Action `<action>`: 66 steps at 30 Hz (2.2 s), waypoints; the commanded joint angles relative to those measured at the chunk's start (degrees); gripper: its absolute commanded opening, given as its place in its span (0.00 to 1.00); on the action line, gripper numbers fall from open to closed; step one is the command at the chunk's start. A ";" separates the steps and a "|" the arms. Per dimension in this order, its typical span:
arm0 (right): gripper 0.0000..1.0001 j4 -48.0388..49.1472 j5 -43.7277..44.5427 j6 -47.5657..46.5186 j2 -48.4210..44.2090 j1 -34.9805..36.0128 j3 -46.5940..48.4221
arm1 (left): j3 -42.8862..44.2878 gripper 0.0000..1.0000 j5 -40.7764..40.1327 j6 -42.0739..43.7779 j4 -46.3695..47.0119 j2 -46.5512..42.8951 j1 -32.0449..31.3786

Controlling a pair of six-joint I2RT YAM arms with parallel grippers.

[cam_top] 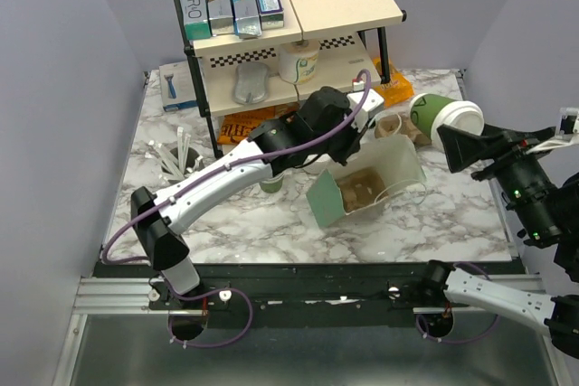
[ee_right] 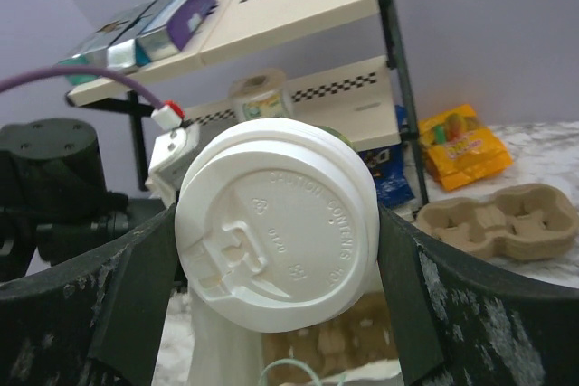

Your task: Pack the takeout coffee

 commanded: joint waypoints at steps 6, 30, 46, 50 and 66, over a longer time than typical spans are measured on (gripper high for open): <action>0.67 -5.47 -20.01 2.01 -3.92 -0.09 -1.65 | -6.59 0.00 -2.75 0.17 6.66 -9.54 -1.75; 0.66 -23.50 -27.31 10.62 -5.33 -0.18 -9.47 | -12.93 0.00 -16.96 -4.49 10.53 -10.07 -12.30; 0.64 -18.40 -26.78 13.88 -2.95 -0.09 -25.90 | -26.63 0.00 -17.87 5.09 30.83 -17.00 -13.53; 0.64 -16.39 -28.45 14.05 -5.93 -0.18 -29.77 | -29.80 0.00 -15.83 4.30 28.83 -19.04 -15.11; 0.63 -1.97 -39.88 4.65 -14.12 -0.18 -39.18 | -35.08 0.00 -17.75 -7.47 26.00 -21.50 -21.45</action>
